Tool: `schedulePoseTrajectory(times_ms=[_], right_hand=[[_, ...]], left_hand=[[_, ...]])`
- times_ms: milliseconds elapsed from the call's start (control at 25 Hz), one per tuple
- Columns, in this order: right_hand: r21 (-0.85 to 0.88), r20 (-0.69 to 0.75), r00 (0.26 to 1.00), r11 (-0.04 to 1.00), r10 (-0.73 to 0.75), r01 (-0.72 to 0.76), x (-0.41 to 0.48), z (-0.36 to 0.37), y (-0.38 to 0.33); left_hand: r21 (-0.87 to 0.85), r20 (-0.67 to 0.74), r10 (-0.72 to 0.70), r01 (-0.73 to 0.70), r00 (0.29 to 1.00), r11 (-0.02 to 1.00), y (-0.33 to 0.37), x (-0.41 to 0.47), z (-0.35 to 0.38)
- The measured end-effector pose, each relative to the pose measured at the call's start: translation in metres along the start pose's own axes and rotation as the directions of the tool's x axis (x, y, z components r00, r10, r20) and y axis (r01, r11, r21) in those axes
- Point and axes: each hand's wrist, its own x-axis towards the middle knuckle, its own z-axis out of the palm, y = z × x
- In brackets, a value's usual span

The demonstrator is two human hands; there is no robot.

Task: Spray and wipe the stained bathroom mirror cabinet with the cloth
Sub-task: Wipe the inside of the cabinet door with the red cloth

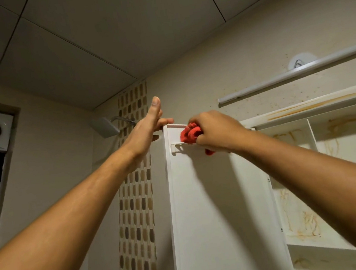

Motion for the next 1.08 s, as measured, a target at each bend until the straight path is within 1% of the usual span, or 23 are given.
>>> schedulePoseTrajectory(times_ms=[80, 120, 160, 200, 280, 320, 360, 400, 480, 520, 560, 640, 680, 720, 760, 800, 840, 880, 960, 1000, 1040, 1080], right_hand=[[-0.139, -0.035, 0.995, 0.985, 0.095, -0.099, 0.003, -0.002, 0.004], [-0.157, -0.059, 0.993, 0.982, 0.101, -0.109, 0.005, 0.000, -0.001], [-0.133, -0.074, 0.994, 0.987, 0.075, -0.084, 0.008, 0.003, -0.008], [-0.072, -0.075, 0.997, 0.997, 0.030, -0.035, 0.009, 0.007, -0.016], [0.139, -0.039, 0.998, 0.989, -0.054, 0.059, 0.007, 0.011, -0.023], [0.231, -0.028, 0.998, 0.971, -0.054, 0.059, 0.004, 0.010, -0.018], [0.278, -0.023, 0.999, 0.960, -0.022, 0.028, 0.001, 0.007, -0.009], [0.262, -0.016, 1.000, 0.965, 0.022, -0.017, -0.003, 0.003, 0.002], [0.029, -0.008, 0.996, 0.995, 0.091, -0.091, -0.009, -0.001, 0.015], [-0.056, -0.029, 0.995, 0.994, 0.096, -0.098, -0.008, 0.002, 0.012], [-0.063, -0.057, 0.996, 0.995, 0.071, -0.075, -0.006, 0.003, 0.003], [0.079, -0.077, 0.997, 0.997, -0.011, 0.017, -0.003, 0.012, -0.024], [0.112, -0.096, 0.993, 0.991, -0.064, 0.075, -0.004, 0.020, -0.032], [0.030, -0.127, 0.981, 0.988, -0.147, 0.152, -0.009, 0.025, -0.036], [-0.149, -0.158, 0.957, 0.964, -0.245, 0.222, -0.016, 0.031, -0.034], [-0.310, -0.163, 0.930, 0.912, -0.330, 0.270, -0.024, 0.036, -0.027], [-0.415, -0.141, 0.914, 0.861, -0.379, 0.293, -0.032, 0.042, -0.020], [-0.483, -0.107, 0.911, 0.821, -0.399, 0.304, -0.038, 0.045, -0.014], [-0.590, -0.061, 0.911, 0.751, -0.408, 0.297, -0.042, 0.054, -0.010], [-0.613, -0.055, 0.919, 0.740, -0.390, 0.277, -0.039, 0.057, -0.014], [-0.597, -0.086, 0.925, 0.763, -0.369, 0.249, -0.033, 0.059, -0.021], [-0.522, -0.161, 0.930, 0.828, -0.331, 0.204, -0.024, 0.057, -0.027]], left_hand=[[0.027, 0.011, -0.014, 0.013, 1.000, 1.000, 0.003, -0.001, 0.002], [0.038, 0.012, -0.014, 0.014, 1.000, 0.999, 0.004, -0.002, 0.002], [0.042, 0.009, -0.010, 0.010, 1.000, 0.999, 0.004, -0.002, 0.002], [0.038, 0.006, -0.004, 0.004, 1.000, 0.999, 0.003, -0.003, 0.001], [0.026, 0.002, 0.013, -0.014, 1.000, 1.000, 0.000, 0.000, 0.001], [0.024, 0.001, 0.016, -0.016, 1.000, 1.000, -0.001, 0.000, 0.002], [0.029, -0.002, 0.014, -0.014, 1.000, 0.999, -0.001, 0.001, 0.002], [0.040, -0.002, 0.012, -0.012, 1.000, 0.999, -0.002, 0.001, 0.003], [0.066, -0.004, -0.002, 0.002, 1.000, 0.998, -0.002, 0.001, 0.003], [0.078, -0.007, -0.008, 0.008, 1.000, 0.997, -0.001, 0.000, 0.004], [0.083, -0.009, -0.006, 0.007, 1.000, 0.997, 0.000, 0.000, 0.004], [0.080, -0.007, 0.008, -0.007, 1.000, 0.997, 0.001, -0.001, 0.004], [0.079, -0.006, 0.018, -0.017, 1.000, 0.997, 0.001, -0.001, 0.004], [0.075, -0.008, 0.027, -0.026, 1.000, 0.997, 0.000, -0.001, 0.004], [0.069, -0.014, 0.033, -0.032, 0.999, 0.997, -0.001, -0.001, 0.004], [0.062, -0.018, 0.038, -0.037, 0.999, 0.997, -0.001, 0.000, 0.005], [0.055, -0.024, 0.043, -0.042, 0.999, 0.998, -0.001, 0.000, 0.005], [0.053, -0.031, 0.047, -0.046, 0.998, 0.998, -0.002, 0.000, 0.005], [0.069, -0.033, 0.048, -0.045, 0.998, 0.997, -0.003, 0.001, 0.006], [0.079, -0.029, 0.042, -0.040, 0.999, 0.996, -0.003, 0.001, 0.006], [0.087, -0.026, 0.035, -0.033, 0.999, 0.996, -0.003, 0.001, 0.005], [0.091, -0.022, 0.034, -0.032, 0.999, 0.995, -0.003, 0.001, 0.005]])
